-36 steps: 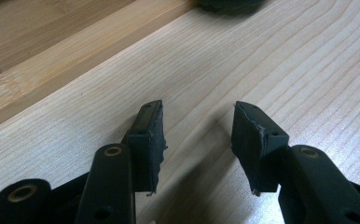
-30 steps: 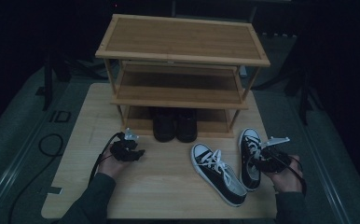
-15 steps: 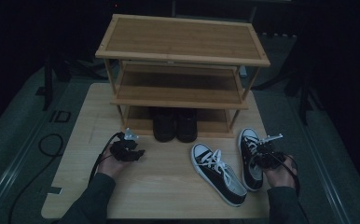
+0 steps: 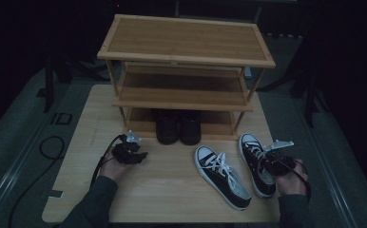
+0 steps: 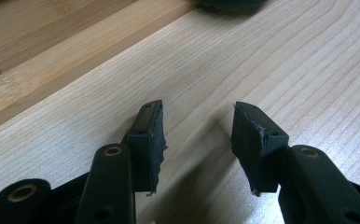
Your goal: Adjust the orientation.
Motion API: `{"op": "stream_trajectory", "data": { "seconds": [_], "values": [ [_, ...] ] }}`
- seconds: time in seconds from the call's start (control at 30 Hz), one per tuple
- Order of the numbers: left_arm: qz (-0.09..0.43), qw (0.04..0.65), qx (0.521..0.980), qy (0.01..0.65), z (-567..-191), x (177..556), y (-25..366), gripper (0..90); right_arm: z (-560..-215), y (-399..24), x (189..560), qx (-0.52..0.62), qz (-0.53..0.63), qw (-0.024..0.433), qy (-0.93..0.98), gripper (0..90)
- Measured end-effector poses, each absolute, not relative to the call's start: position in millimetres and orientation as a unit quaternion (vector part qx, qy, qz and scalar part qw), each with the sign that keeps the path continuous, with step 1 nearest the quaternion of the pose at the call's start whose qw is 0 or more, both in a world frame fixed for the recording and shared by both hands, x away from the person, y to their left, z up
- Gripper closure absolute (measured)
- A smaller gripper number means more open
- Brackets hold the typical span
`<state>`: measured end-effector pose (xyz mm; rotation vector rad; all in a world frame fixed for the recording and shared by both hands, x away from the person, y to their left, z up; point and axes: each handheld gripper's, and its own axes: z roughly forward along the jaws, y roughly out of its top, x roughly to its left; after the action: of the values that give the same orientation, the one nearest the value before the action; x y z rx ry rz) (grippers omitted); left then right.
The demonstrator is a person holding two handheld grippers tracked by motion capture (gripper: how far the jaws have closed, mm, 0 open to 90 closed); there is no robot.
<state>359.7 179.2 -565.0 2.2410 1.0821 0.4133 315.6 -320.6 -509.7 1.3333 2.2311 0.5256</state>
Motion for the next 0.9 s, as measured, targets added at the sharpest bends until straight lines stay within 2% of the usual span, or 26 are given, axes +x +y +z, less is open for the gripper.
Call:
{"op": "stream_trajectory", "data": {
  "seconds": [0.43, 0.9],
  "values": [
    [0.156, 0.305, 0.846, 0.409, -565, 360, 179, 54.5, -499, -319, 307, 0.462, 0.229, 0.251, 0.819, 84.7],
    [0.155, 0.304, 0.847, 0.408, -565, 360, 179, 54.5, -494, -292, 316, 0.390, 0.277, 0.229, 0.848, 84.6]
  ]
}}
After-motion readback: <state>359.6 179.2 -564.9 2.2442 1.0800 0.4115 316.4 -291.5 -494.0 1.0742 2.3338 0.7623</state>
